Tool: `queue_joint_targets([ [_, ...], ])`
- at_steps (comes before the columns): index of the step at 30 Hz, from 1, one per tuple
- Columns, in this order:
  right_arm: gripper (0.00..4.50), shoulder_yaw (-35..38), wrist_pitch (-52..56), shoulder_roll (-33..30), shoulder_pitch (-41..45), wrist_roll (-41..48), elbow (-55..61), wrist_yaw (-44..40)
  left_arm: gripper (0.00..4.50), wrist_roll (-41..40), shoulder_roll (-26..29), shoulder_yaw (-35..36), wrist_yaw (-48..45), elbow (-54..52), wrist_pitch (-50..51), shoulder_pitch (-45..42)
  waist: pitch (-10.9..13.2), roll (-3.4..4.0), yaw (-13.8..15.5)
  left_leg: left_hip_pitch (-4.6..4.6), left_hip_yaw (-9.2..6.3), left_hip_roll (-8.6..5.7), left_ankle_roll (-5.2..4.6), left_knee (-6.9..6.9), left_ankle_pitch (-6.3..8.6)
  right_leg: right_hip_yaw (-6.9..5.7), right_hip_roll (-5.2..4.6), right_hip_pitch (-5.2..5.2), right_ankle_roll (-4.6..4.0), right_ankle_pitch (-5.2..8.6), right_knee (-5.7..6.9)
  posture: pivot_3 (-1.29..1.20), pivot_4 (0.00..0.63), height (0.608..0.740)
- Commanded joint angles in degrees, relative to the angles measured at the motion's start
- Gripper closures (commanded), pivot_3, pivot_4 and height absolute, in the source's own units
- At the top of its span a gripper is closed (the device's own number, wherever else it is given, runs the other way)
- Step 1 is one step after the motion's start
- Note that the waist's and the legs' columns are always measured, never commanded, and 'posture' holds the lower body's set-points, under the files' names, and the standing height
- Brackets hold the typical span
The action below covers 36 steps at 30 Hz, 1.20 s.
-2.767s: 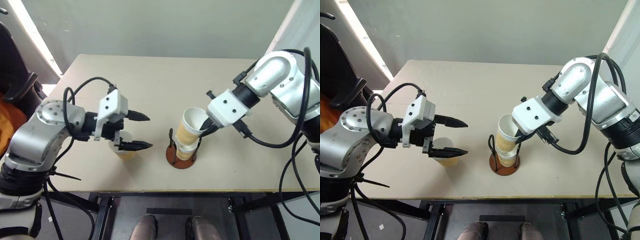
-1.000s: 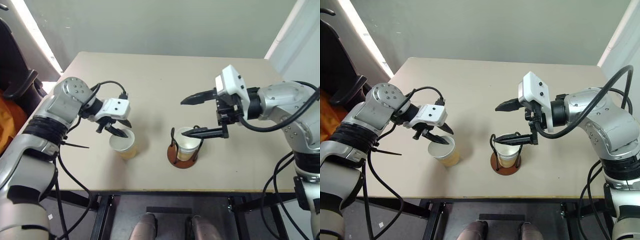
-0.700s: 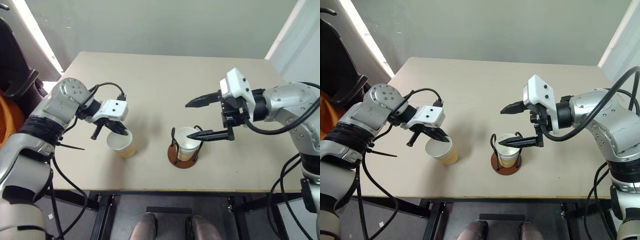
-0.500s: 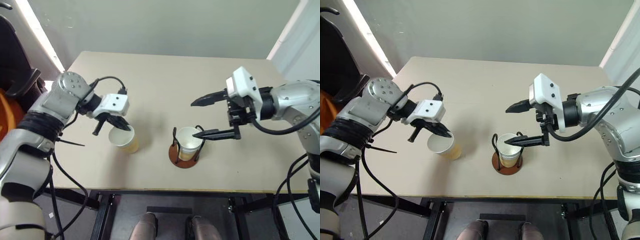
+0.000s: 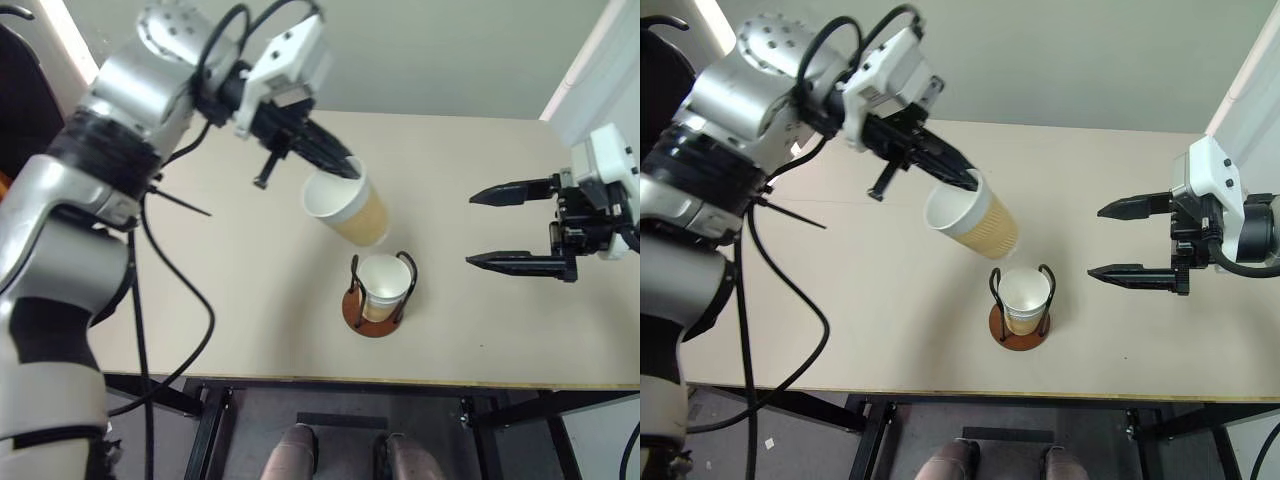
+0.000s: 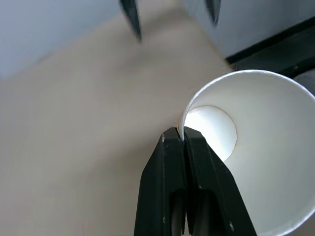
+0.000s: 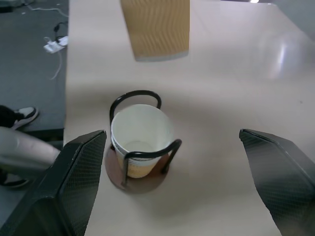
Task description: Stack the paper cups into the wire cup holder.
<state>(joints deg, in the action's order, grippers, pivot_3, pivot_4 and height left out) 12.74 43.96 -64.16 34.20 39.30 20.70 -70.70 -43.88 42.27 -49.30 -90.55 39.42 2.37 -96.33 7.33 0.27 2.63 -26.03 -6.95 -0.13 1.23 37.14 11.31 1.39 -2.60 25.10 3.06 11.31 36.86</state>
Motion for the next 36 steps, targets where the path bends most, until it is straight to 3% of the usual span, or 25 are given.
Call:
queue_joint_targets([
  [1, 0.0, 3.52, 0.65, -1.05, -0.99, 2.08, 3.02, 1.68, 4.49, -2.94, -3.44, -2.19, -1.95, 2.8, 0.37, -2.32, 0.01, 0.01, -0.16, 0.03, 0.12, -0.02, -0.02, 0.02, 0.0, 0.11, 0.05, -0.01, 0.09, -0.01, -0.01, 0.0, 0.15, 0.74],
  [7, 0.0, 7.31, 2.95, -1.99, -4.94, 4.14, 6.69, 4.54, 4.49, -2.08, -9.53, -6.71, -1.95, 6.18, -2.22, -2.62, 0.02, 0.04, -0.03, -0.21, 0.56, -0.05, -0.01, 0.9, 0.12, 0.37, 0.03, -0.09, 0.62, 0.16, 0.0, 0.0, 0.15, 0.74],
  [16, 0.0, 11.52, 4.98, -3.31, -9.62, 6.01, 9.79, 7.78, 4.49, 1.52, -11.95, -12.98, -1.95, 9.29, -9.31, -2.28, 0.02, 0.04, 0.39, -0.33, 1.21, -0.39, -0.69, 1.34, 0.68, 0.58, -0.5, -0.12, 1.22, 0.43, -0.11, 0.0, 0.15, 0.74],
  [25, 0.0, 12.88, 5.6, -4.05, -11.1, 7.54, 10.99, 9.47, 4.49, 1.62, -13.67, -14.3, -1.95, 8.94, -11.16, -1.15, 0.02, 0.04, 0.55, -0.34, 1.32, -0.48, -0.83, 1.59, 0.83, 0.65, -0.62, -0.21, 1.38, 0.45, -0.11, 0.0, 0.15, 0.74],
  [29, 0.0, 13.01, 5.56, -4.25, -11.48, 7.76, 11.28, 9.89, 3.64, 3.64, -15.09, -13.7, -1.95, 10.82, -12.63, -1.1, 0.02, 0.04, 0.54, -0.31, 1.33, -0.48, -0.86, 1.69, 0.85, 0.67, -0.63, -0.27, 1.41, 0.43, -0.09, 0.0, 0.15, 0.74],
  [36, 0.0, 12.06, 4.96, -4.3, -11.26, 7.8, 11.19, 10.08, 1.2, 4.42, -15.9, -11.66, -1.95, 11.94, -13.35, -0.79, 0.02, 0.04, 0.56, -0.3, 1.38, -0.48, -0.94, 1.83, 0.89, 0.69, -0.62, -0.33, 1.48, 0.42, -0.07, 0.0, 0.15, 0.74],
])
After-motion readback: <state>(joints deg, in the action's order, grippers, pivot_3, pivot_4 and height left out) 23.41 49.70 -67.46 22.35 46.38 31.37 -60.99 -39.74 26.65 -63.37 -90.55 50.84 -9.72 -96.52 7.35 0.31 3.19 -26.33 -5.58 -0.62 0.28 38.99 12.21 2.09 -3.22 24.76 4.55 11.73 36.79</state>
